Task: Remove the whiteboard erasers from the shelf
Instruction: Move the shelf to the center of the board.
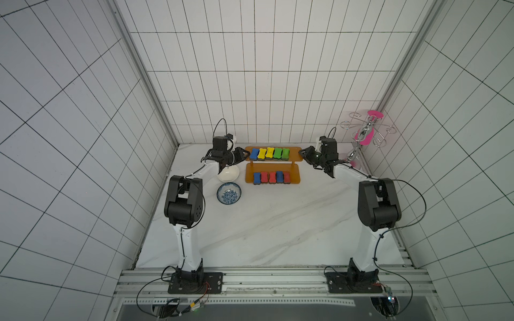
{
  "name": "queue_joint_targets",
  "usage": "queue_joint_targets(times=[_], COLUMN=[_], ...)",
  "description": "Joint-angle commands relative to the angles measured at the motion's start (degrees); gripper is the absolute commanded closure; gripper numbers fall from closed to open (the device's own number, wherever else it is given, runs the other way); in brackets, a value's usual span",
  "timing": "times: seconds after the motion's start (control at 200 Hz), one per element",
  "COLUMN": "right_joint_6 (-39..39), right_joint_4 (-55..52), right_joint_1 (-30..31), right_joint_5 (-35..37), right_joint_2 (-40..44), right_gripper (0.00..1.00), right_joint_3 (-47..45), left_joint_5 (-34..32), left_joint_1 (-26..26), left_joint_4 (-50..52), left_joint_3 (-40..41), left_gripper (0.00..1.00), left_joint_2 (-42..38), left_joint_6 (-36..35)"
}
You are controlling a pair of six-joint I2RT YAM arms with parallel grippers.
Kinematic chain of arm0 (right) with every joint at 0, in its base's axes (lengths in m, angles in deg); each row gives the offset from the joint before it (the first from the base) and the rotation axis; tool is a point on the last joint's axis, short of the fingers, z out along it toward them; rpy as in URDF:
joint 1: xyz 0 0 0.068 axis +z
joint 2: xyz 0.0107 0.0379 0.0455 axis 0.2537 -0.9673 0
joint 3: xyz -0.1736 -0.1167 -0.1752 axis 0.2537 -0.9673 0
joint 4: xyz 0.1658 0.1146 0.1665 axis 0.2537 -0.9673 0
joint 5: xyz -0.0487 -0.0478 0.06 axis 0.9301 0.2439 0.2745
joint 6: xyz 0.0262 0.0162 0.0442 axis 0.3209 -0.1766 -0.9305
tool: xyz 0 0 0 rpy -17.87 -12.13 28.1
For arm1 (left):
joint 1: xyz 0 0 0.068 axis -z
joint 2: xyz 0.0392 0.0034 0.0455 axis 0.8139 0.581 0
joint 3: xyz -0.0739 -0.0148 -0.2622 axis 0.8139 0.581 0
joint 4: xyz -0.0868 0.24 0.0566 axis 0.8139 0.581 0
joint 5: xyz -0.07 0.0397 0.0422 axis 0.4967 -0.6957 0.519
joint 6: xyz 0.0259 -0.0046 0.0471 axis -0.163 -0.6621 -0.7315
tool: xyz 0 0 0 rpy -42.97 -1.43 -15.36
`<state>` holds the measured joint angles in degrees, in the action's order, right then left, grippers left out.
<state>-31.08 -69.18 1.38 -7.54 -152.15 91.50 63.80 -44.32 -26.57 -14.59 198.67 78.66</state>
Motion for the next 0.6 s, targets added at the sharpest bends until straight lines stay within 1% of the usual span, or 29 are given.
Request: queue_joint_targets(times=[0.0,0.195,0.345,0.43,0.51,0.595], right_joint_6=[2.9,4.9,6.1,7.1,8.0,8.7], right_joint_4=[-0.1,-0.7,-1.5,-2.7,-4.4,-7.1], right_joint_1=[1.8,1.7,1.6,1.5,1.5,1.4], right_joint_5=[0.2,0.9,1.2,1.9,3.1,4.7], right_joint_2=[3.3,6.0,7.1,7.7,8.4,9.3], right_gripper=[0.84,0.82,0.82,0.80,0.76,0.69], right_joint_3=[-3.2,-6.7,-7.8,-7.5,-6.7,-5.2], left_joint_5=[-1.1,-3.3,-4.5,-6.2,-8.8,-12.4], left_joint_1=[3.8,6.6,6.9,6.9,6.7,6.4], left_joint_4=[0.4,-1.0,-1.1,-1.1,-1.1,-0.9], left_joint_3=[2.7,6.5,7.7,8.3,9.0,8.9], left_gripper=[0.86,0.82,0.81,0.75,0.68,0.67], left_joint_2=[-2.4,-4.1,-5.0,-6.2,-7.8,-9.3], left_joint_6=[-7.0,-7.0,-7.0,-7.3,-7.8,-9.0])
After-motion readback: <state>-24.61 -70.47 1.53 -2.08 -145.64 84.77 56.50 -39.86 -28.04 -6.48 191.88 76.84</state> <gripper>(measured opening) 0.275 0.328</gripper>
